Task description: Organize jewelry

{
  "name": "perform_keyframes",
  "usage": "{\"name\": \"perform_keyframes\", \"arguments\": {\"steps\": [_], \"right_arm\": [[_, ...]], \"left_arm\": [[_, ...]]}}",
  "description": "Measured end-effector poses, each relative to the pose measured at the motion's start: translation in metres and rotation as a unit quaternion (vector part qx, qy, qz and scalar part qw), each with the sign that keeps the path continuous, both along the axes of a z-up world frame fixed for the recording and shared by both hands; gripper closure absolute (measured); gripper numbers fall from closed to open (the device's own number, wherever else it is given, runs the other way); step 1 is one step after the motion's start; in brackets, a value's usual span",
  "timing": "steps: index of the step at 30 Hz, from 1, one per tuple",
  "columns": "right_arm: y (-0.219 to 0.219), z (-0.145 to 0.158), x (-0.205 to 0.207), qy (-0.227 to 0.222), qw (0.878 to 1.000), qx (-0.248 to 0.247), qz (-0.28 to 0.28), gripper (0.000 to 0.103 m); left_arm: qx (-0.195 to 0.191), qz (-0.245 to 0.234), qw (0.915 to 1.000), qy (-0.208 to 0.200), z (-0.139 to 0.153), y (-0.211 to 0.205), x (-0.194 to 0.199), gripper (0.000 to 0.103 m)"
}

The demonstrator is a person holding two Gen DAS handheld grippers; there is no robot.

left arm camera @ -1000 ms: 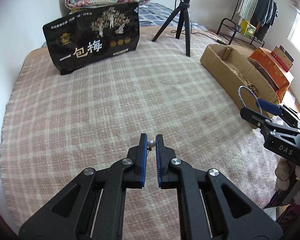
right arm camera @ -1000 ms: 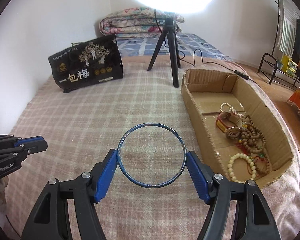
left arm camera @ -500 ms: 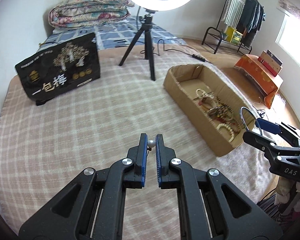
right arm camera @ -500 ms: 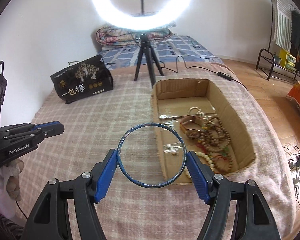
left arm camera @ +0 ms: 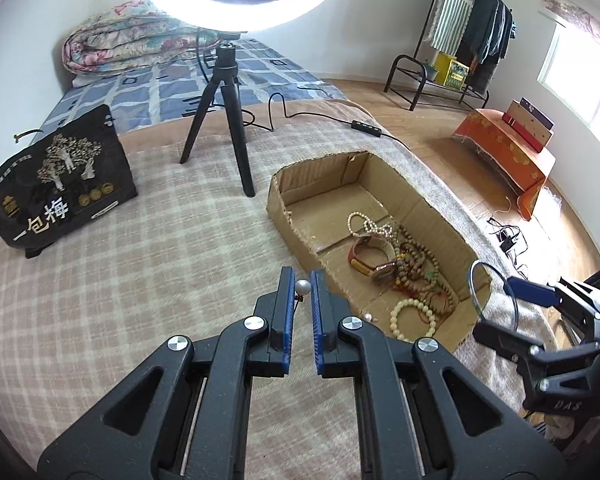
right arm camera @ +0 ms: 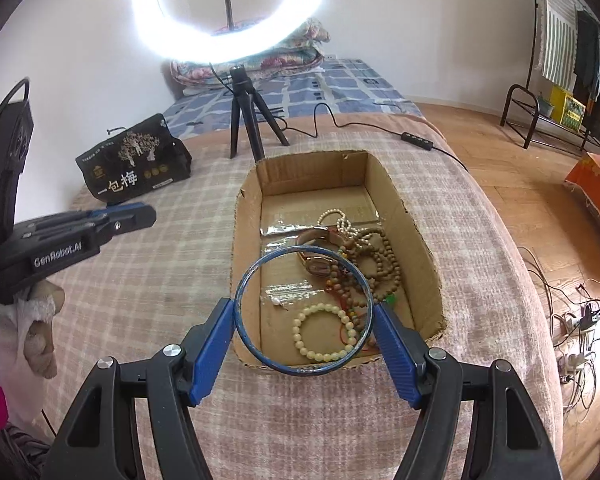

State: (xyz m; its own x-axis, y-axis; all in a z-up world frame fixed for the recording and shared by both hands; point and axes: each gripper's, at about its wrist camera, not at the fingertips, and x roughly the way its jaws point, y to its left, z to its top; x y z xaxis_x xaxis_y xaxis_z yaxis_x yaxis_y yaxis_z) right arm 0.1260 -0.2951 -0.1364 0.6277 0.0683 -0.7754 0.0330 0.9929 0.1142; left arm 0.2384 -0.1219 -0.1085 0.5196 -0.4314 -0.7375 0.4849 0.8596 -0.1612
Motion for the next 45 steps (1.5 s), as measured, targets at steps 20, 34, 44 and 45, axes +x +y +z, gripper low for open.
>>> {"name": "perform_keyframes", "arguments": {"steps": [20, 34, 44, 45], "right_arm": [[-0.011, -0.016, 0.024, 0.027, 1.0, 0.004, 0.005, 0.031], [-0.01, -0.02, 0.029, 0.032, 0.999, -0.005, 0.002, 0.029], [-0.002, -0.013, 0.028, 0.015, 1.0, -0.024, 0.004, 0.013], [-0.001, -0.012, 0.027, 0.014, 1.0, -0.024, 0.005, 0.013]], "left_arm": [[0.013, -0.004, 0.9999, 0.011, -0.015, -0.07, 0.059, 0.097], [0.012, -0.002, 0.9999, 0.007, -0.01, -0.078, 0.059, 0.064], [0.014, -0.001, 0.9999, -0.006, -0.002, -0.073, 0.053, 0.063], [0.014, 0.0, 0.9999, -0.007, -0.001, -0.072, 0.051, 0.063]]}}
